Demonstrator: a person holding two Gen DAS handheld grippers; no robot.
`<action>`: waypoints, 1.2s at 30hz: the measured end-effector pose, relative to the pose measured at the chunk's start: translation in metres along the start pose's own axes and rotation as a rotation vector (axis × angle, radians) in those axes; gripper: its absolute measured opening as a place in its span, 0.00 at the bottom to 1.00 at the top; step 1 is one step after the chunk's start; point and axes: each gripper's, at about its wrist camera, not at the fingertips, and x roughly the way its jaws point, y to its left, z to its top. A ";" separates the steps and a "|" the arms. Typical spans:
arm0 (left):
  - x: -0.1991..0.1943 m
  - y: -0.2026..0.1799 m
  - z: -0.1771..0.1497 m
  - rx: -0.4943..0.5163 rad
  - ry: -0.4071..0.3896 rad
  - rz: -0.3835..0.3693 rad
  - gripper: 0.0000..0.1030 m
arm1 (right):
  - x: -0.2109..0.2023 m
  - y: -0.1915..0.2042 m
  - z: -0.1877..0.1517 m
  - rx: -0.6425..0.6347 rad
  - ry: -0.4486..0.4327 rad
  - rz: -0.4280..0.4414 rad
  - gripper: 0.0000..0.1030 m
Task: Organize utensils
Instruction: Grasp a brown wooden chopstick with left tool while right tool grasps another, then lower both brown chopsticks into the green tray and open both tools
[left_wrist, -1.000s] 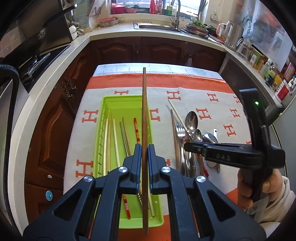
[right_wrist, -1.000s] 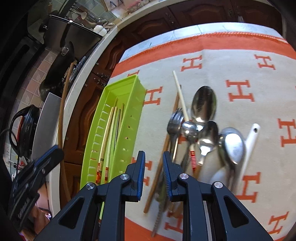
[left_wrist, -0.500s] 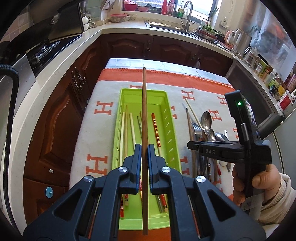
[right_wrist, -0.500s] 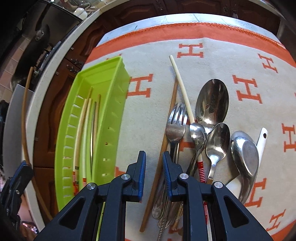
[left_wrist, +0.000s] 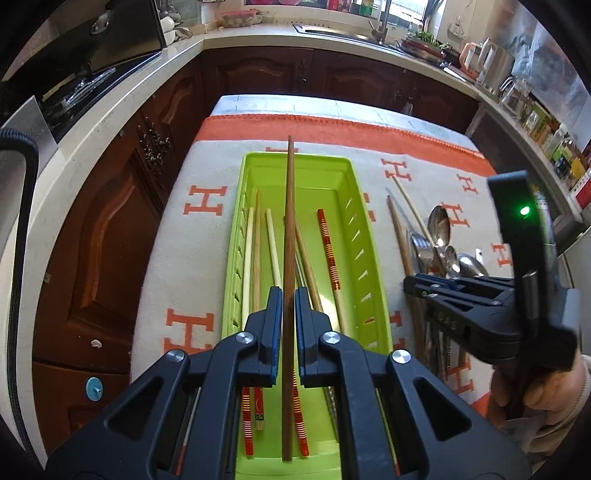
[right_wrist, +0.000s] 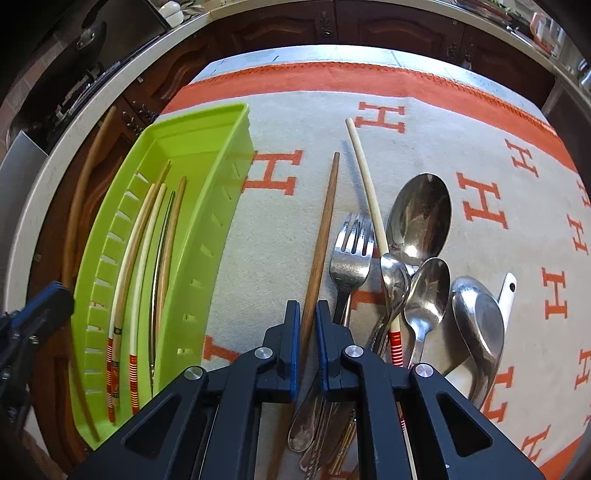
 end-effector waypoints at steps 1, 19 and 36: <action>0.001 -0.002 -0.001 0.005 -0.001 0.006 0.04 | -0.001 -0.003 -0.003 0.006 0.002 0.011 0.07; -0.015 0.009 -0.010 -0.079 0.002 -0.019 0.05 | -0.109 -0.022 -0.011 0.025 -0.151 0.191 0.06; -0.068 0.022 -0.014 -0.103 -0.178 0.060 0.36 | -0.213 0.018 -0.024 -0.075 -0.264 0.340 0.06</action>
